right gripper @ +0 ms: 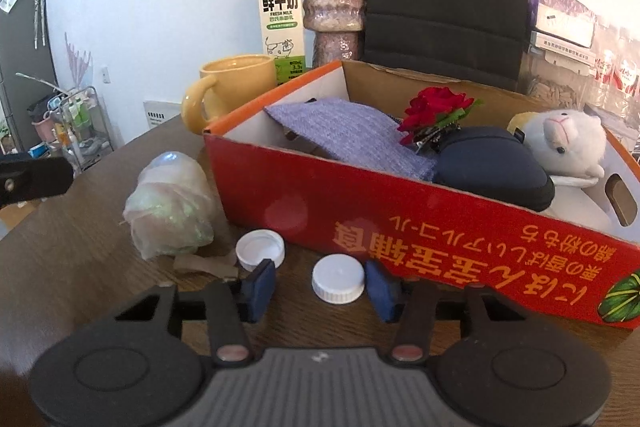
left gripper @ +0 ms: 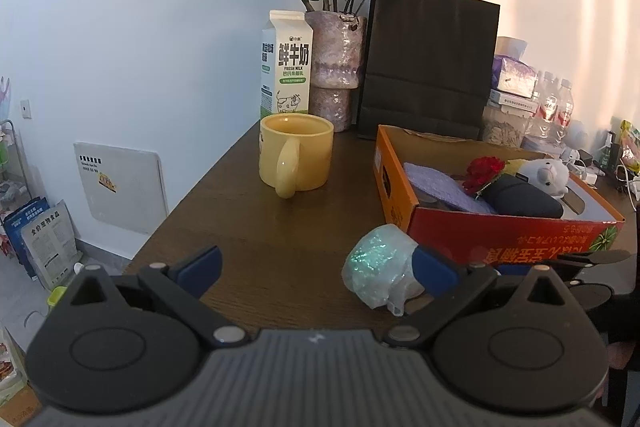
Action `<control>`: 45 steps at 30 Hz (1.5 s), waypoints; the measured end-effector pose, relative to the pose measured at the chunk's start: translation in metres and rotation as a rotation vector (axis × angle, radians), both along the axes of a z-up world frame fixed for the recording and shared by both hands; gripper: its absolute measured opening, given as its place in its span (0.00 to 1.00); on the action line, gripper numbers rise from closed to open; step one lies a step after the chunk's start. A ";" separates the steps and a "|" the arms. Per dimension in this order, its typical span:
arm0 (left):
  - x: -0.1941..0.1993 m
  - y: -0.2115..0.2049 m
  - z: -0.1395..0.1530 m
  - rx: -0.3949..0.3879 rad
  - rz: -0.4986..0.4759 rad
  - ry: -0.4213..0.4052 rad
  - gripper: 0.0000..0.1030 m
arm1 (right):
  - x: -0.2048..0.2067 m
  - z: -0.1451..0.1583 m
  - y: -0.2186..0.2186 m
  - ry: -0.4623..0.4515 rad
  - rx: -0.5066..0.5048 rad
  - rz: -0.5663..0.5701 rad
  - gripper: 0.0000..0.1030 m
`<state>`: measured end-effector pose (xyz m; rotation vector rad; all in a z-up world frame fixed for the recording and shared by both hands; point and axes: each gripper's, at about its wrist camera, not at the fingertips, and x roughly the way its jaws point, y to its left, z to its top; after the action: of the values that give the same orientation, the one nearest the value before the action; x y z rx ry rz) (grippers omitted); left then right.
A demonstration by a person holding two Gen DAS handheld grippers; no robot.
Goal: Organize objects
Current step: 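Withdraw both tools and close the right tool on another white bottle cap, then close the left tool on the clear plastic-wrapped bundle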
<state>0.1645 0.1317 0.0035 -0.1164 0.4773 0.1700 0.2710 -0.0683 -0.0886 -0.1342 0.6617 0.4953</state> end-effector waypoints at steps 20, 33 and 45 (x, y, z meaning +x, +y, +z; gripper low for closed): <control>0.021 -0.020 -0.009 0.009 -0.013 0.055 1.00 | -0.025 0.015 -0.010 -0.125 0.062 0.041 0.26; 0.050 -0.040 -0.019 0.017 -0.030 0.092 1.00 | -0.040 0.026 -0.075 -0.204 0.091 -0.048 0.26; 0.072 -0.035 -0.035 -0.041 0.037 0.122 1.00 | -0.042 0.026 -0.085 -0.226 0.087 -0.056 0.26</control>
<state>0.2367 0.0967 -0.0312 -0.1560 0.6008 0.2046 0.2285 -0.1533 -0.0630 -0.0874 0.4214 0.4464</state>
